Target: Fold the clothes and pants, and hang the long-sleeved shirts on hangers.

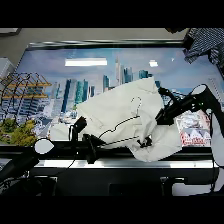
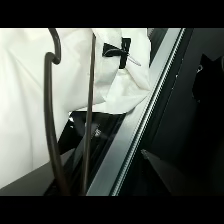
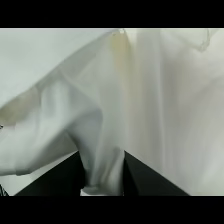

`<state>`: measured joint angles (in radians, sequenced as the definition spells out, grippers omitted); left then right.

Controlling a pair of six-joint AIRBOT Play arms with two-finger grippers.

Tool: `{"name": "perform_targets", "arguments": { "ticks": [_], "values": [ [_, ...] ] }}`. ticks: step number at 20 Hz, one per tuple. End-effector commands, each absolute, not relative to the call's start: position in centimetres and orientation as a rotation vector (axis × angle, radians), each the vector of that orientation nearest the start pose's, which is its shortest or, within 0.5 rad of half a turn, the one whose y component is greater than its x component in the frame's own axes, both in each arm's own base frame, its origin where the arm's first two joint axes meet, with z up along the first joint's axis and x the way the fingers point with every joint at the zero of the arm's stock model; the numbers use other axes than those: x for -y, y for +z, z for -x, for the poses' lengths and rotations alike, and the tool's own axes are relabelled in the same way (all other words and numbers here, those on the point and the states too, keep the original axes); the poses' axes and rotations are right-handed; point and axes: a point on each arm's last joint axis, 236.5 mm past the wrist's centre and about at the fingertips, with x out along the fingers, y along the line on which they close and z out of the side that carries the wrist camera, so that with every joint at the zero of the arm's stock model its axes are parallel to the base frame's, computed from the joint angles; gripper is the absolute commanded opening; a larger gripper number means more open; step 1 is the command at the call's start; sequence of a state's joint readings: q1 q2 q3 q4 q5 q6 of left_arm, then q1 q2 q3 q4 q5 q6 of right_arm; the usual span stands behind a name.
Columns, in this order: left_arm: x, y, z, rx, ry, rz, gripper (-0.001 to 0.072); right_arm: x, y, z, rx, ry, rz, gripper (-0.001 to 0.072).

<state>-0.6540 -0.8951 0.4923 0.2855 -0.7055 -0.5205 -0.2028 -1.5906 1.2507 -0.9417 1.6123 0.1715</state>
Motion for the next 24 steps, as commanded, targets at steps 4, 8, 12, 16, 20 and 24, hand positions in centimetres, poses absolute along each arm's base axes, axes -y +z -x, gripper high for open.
{"name": "perform_targets", "arguments": {
  "ticks": [4, 8, 12, 16, 20, 24],
  "values": [
    [30.8, 3.5, -20.9, -0.895, -1.031, 0.363, 0.0559, -7.3, 0.9, -31.9, -1.1, 1.336, 0.305, 0.0027],
    [27.6, 3.5, -25.0, -0.946, -0.818, 0.587, 0.0677, -7.5, 3.3, -31.0, -1.069, 1.318, 0.341, 0.0027],
    [24.0, 3.6, -28.5, -0.927, -0.664, 0.72, 0.0677, -7.7, 5.0, -29.7, -1.039, 1.303, 0.376, 0.0027],
    [20.8, 4.3, -30.8, -0.892, -0.565, 0.81, 0.0676, -8.2, 5.7, -28.3, -1.024, 1.296, 0.383, 0.0027],
    [19.9, 6.9, -30.1, -0.963, -0.601, 0.839, 0.066, -8.8, 7.3, -28.1, -0.973, 1.266, 0.384, 0.0027],
    [22.0, 7.7, -25.2, -1.12, -0.635, 0.741, 0.0602, -9.0, 8.5, -28.7, -0.99, 1.154, 0.31, 0.0028]
  ]
}}
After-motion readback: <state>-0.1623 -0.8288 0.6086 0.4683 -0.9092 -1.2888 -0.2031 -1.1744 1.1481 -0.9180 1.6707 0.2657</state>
